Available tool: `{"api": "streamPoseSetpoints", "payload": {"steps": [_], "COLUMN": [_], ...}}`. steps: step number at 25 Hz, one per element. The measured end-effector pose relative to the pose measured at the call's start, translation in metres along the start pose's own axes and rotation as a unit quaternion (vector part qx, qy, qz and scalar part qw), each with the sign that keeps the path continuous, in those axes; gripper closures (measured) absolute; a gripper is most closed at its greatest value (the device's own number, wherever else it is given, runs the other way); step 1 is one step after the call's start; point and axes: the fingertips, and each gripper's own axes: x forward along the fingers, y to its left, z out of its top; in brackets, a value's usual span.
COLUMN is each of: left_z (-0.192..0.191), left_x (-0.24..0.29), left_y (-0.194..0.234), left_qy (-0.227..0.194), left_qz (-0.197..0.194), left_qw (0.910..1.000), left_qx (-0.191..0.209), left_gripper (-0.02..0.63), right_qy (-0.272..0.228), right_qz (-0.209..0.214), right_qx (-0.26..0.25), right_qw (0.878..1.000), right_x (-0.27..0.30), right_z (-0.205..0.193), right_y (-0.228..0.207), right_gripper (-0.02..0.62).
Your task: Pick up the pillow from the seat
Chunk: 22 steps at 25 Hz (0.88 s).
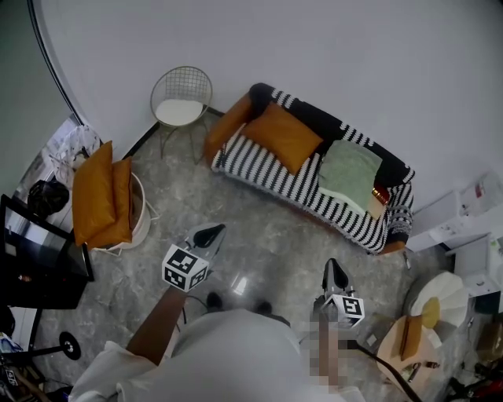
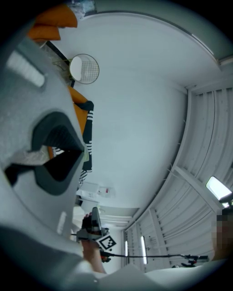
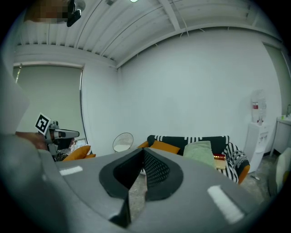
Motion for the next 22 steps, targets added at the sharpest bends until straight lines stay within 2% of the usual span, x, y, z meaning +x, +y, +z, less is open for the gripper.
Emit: {"api": "streamPoseSetpoints", "payload": {"steps": [10, 22], "left_z": [-0.019, -0.017], "left_x": [-0.029, -0.043], "left_y": [0.032, 0.054], "left_qy": [0.015, 0.006], "left_qz": [-0.021, -0.037], "left_qw": [0.9997, 0.9991], "left_qx": [0.001, 0.017], "left_gripper": [0.607, 0.607], "right_qy": [0.008, -0.002], "right_qz": [-0.002, 0.023], "right_qx": [0.008, -0.013], "right_qw": [1.0, 1.0], "right_x": [0.009, 0.022], "right_z": [-0.023, -0.012], "right_y": [0.058, 0.099], "right_gripper": [0.589, 0.591]}}
